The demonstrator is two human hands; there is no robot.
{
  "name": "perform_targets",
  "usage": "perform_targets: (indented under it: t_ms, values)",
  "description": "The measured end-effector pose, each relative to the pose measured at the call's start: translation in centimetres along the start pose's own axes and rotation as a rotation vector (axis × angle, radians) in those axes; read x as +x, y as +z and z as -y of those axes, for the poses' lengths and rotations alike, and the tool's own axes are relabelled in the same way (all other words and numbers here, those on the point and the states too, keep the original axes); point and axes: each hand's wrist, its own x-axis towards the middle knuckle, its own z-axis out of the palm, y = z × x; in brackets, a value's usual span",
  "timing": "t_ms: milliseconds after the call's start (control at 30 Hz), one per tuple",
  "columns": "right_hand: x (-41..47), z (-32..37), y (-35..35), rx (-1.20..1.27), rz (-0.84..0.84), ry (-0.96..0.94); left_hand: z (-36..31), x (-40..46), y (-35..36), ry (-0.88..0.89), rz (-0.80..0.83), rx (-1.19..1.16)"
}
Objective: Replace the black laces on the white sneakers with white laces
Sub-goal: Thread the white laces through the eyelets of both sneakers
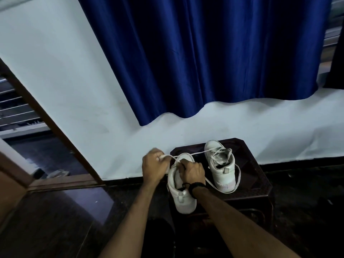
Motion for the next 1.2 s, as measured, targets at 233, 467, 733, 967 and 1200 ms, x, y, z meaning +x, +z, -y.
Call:
perform_targets:
  t_ms: [233, 467, 733, 967, 1200]
  values:
    - [-0.1, -0.7, 0.1, 0.194, 0.026, -0.034, -2.0, 3.8, -3.4, -0.12, -0.017, -0.246]
    - [0.8, -3.1, 0.4, 0.486, 0.128, 0.056, -1.9, 2.5, -1.9, -0.11, -0.203, 0.476]
    - [0.1, -3.2, -1.2, 0.518, 0.059, -0.068, -0.6, -1.9, 3.4, 0.146, 0.345, 0.391]
    - [0.1, -3.0, -0.8, 0.47, 0.079, -0.027, -1.6, 1.1, 1.4, 0.056, 0.267, 0.168]
    - [-0.1, -1.6, -0.5, 0.404, 0.053, 0.004, -1.6, 1.7, -0.7, -0.094, 0.301, -0.061]
